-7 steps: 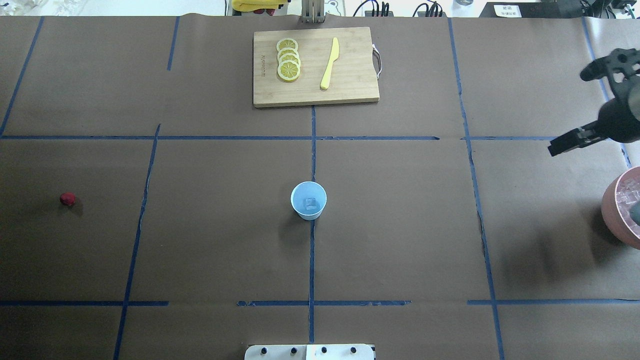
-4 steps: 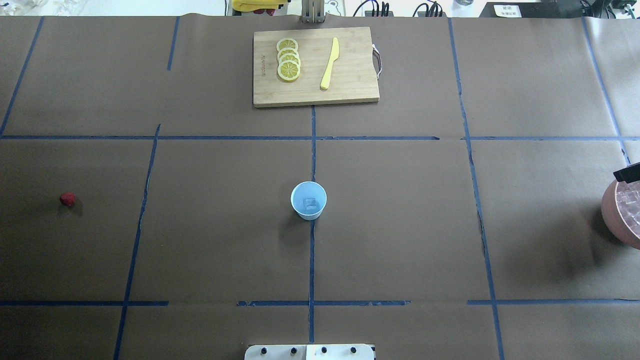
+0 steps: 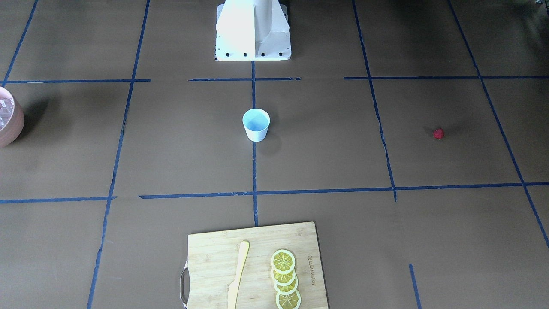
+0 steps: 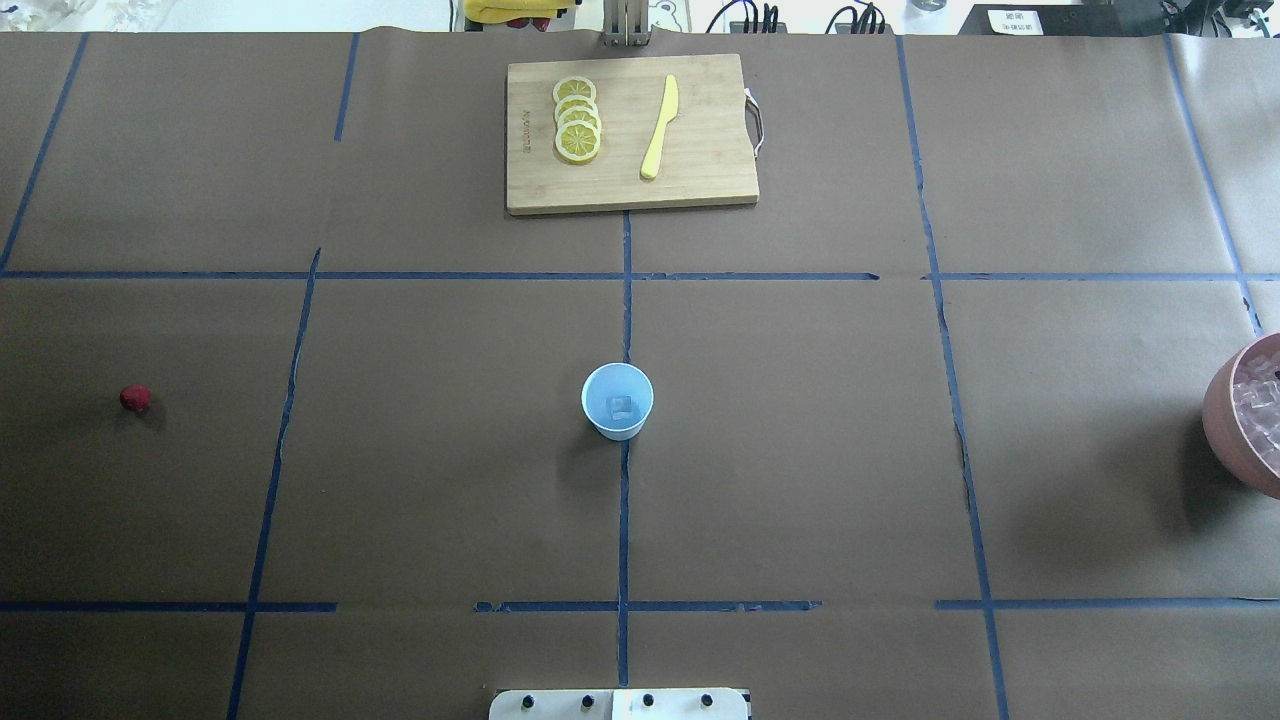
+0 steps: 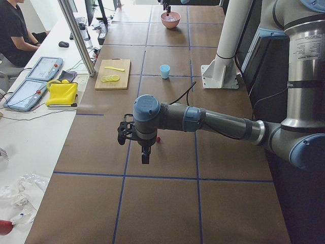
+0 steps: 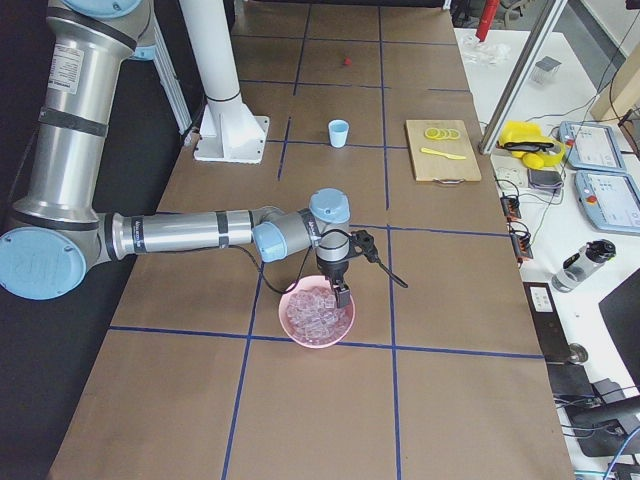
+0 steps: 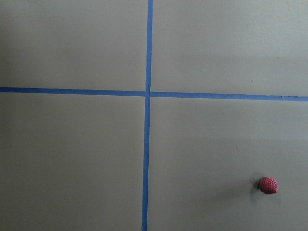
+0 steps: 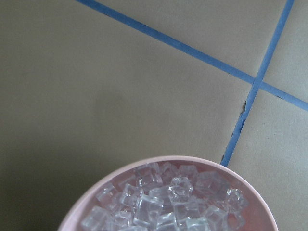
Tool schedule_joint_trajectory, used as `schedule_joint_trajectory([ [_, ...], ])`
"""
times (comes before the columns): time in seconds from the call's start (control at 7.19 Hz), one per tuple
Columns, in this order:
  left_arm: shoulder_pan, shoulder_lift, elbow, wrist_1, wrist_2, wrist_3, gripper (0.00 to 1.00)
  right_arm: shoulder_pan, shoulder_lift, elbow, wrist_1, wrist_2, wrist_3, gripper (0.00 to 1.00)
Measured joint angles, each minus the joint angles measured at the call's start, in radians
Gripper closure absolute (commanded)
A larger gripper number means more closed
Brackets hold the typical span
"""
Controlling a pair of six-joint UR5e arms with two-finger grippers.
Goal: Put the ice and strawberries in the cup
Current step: 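Grasp another ice cube from the bowl with the right gripper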
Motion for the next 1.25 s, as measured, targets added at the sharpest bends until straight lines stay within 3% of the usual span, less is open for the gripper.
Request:
schedule_joint_trajectory([
  [1.25,0.000,0.001,-0.002,-0.003,-0.001,0.003,0.00,-0.012,0.025,-0.126,-0.011,-0.013,-0.149,0.34],
])
